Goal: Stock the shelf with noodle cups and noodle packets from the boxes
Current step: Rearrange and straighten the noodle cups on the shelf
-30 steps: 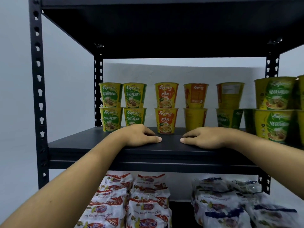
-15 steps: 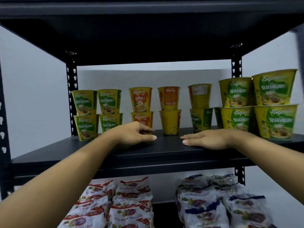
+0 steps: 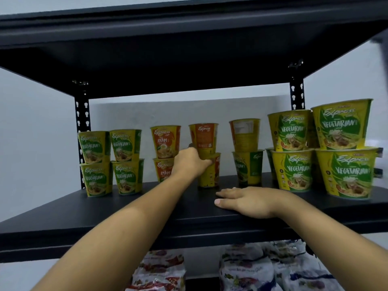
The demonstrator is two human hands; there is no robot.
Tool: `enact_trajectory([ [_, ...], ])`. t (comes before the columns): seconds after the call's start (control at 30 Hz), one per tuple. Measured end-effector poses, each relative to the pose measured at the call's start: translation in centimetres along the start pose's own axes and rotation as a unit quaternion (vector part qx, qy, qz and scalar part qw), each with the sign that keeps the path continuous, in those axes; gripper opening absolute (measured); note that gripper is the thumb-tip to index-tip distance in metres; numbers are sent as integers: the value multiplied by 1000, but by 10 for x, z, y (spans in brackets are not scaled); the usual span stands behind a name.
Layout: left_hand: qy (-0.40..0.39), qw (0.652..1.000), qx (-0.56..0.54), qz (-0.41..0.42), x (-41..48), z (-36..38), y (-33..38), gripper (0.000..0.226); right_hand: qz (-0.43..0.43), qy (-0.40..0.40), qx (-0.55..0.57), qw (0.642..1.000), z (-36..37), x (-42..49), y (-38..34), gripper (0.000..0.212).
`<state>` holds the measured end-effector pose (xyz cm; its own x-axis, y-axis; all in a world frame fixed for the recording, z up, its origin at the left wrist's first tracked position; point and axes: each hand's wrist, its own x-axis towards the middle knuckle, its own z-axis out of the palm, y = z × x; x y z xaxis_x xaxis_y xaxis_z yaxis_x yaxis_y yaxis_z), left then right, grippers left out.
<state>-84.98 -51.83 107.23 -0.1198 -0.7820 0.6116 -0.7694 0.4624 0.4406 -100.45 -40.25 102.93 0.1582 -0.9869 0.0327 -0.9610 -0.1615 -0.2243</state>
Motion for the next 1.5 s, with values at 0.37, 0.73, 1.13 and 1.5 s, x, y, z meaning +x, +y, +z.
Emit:
enact_trajectory([
  [0.37, -63, 995, -7, -71, 20, 17, 4, 67, -24, 7, 2, 1000, -1, 2, 5, 72],
  [0.73, -106, 981, -161, -7, -19, -17, -12, 71, 1, 118, 75, 990, 2, -5, 11, 63],
  [1.13, -164, 942, -289, 41, -75, -67, -46, 68, -24, 110, 161, 980, -6, -1, 4, 100],
  [1.5, -260, 937, -230, 32, -83, -59, -65, 61, -44, 114, 310, 943, -1, 12, -6, 76],
])
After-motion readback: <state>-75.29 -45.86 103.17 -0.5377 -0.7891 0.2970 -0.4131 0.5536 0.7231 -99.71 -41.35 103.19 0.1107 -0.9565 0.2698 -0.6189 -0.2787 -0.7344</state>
